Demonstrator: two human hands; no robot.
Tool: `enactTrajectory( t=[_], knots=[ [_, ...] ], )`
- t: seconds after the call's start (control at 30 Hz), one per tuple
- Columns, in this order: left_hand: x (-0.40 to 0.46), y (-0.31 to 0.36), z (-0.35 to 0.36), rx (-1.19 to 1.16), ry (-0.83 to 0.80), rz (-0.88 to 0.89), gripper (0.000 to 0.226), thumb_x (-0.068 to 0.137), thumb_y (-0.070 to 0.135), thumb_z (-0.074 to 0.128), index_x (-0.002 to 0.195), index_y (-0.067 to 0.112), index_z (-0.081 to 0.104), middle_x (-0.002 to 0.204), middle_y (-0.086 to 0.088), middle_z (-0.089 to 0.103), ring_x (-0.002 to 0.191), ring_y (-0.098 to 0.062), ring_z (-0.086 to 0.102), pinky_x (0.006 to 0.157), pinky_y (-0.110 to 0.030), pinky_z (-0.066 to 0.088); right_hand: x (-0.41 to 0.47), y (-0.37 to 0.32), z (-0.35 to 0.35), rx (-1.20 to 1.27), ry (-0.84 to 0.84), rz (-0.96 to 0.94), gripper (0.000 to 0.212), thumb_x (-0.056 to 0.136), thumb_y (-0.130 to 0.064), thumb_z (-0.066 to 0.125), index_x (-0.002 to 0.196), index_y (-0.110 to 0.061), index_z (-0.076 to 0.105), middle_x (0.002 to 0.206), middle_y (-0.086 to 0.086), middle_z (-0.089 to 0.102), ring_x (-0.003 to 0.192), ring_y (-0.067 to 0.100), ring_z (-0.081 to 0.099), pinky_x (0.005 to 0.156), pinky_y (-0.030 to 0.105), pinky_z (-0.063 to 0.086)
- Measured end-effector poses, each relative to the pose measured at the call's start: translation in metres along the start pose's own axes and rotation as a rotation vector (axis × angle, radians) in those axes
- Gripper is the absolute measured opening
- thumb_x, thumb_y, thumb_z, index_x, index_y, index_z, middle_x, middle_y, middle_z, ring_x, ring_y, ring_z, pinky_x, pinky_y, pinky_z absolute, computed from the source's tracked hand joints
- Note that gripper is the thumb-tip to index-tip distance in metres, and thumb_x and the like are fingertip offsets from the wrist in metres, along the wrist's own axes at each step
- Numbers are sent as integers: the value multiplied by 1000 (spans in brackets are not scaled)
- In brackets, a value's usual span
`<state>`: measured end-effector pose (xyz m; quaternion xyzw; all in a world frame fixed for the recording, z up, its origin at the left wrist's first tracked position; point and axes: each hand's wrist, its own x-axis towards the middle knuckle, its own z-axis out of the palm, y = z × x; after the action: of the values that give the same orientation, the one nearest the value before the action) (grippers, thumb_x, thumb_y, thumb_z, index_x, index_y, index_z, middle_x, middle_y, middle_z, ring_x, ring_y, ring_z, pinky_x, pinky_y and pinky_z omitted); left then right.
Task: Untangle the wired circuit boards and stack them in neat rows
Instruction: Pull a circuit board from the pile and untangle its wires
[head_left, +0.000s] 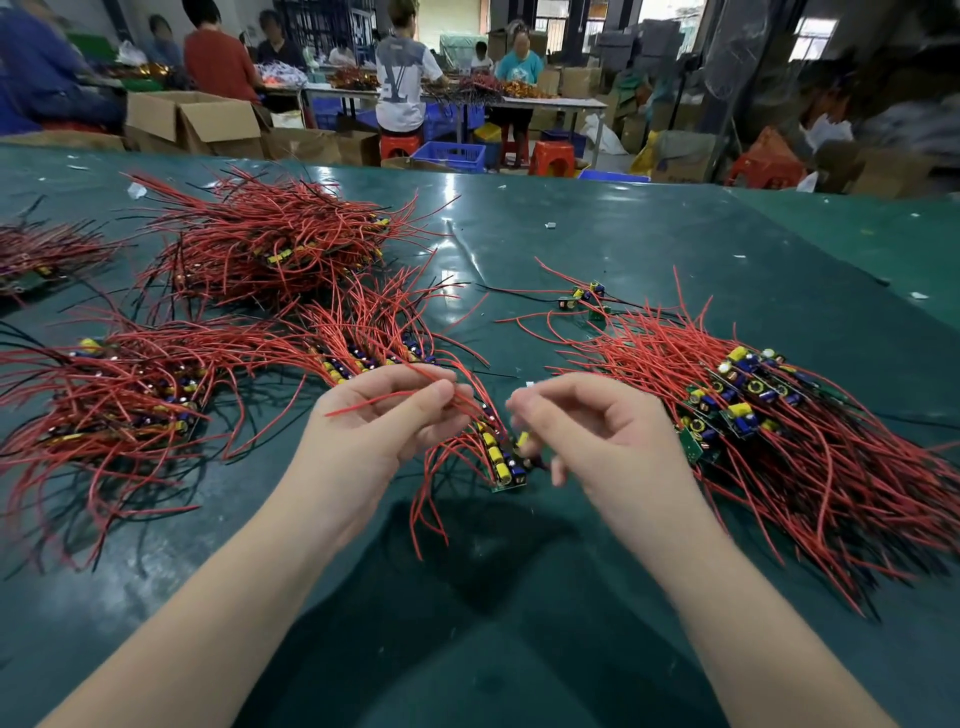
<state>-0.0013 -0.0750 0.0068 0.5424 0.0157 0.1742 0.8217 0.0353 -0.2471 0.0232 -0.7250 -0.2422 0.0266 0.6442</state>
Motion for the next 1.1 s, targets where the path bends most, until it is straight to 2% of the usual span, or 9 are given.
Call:
enactTrajectory(
  t=[0.1,0.17,0.27,0.47,0.7,0.8,0.93,1.0,1.1],
  knots=[
    [-4,-2,2,96,-113,18,12,75,11,65,78,13,76,83,-13,75,78,-18,72,70,-23,57,-3,5,4,-386,68,-187,9,75,-38,71,83,-35,73,84,-22,69,91,0,62,78,18,48],
    [-5,-3,3,179,-126,60,10,75,13,66,80,13,75,84,-10,75,78,-15,72,68,-20,55,-5,7,8,-424,31,-139,11,77,-32,76,89,-31,75,83,-21,70,90,1,63,85,25,49],
    [-6,-3,5,280,-88,138,10,74,13,68,82,9,72,82,-7,76,75,-11,71,64,-16,52,-5,11,12,-373,-7,-78,4,82,-22,73,81,-23,77,76,-10,73,78,9,66,79,34,51],
    [-8,-1,6,352,-51,214,8,75,12,69,82,9,73,80,-5,76,74,-13,71,64,-19,54,-8,9,16,-292,-1,-139,10,83,-14,73,74,-18,76,68,-9,71,67,7,65,70,26,52],
    [-5,-5,8,169,-146,-34,28,82,20,57,106,11,68,98,-8,75,92,-14,70,80,-22,55,-2,9,11,19,35,21,18,87,-10,68,73,-19,76,62,-6,72,55,-3,61,50,6,39],
    [-6,-5,10,276,-145,30,22,92,13,52,103,12,71,99,-2,75,95,-13,70,78,-21,55,-2,13,11,-19,47,19,18,88,-14,68,75,-22,77,62,-6,71,55,-1,59,50,12,41],
    [-6,-3,10,300,-75,97,25,85,24,55,98,11,72,95,-2,76,89,-14,71,76,-22,56,-5,18,15,-149,16,-18,18,88,-19,68,76,-28,77,64,-7,71,54,-1,56,55,17,44],
    [-6,-2,9,274,-52,94,25,84,25,56,98,11,72,92,-6,76,88,-16,72,76,-23,56,-5,19,17,-224,14,-65,11,88,-23,67,87,-32,72,69,-3,71,58,13,60,59,28,48],
    [-6,-2,8,209,-29,51,23,83,27,58,91,13,74,90,-10,76,88,-18,72,76,-25,57,-6,22,19,-314,-36,-111,22,86,-33,58,83,-14,69,65,7,62,60,21,53,63,38,45]
  ],
)
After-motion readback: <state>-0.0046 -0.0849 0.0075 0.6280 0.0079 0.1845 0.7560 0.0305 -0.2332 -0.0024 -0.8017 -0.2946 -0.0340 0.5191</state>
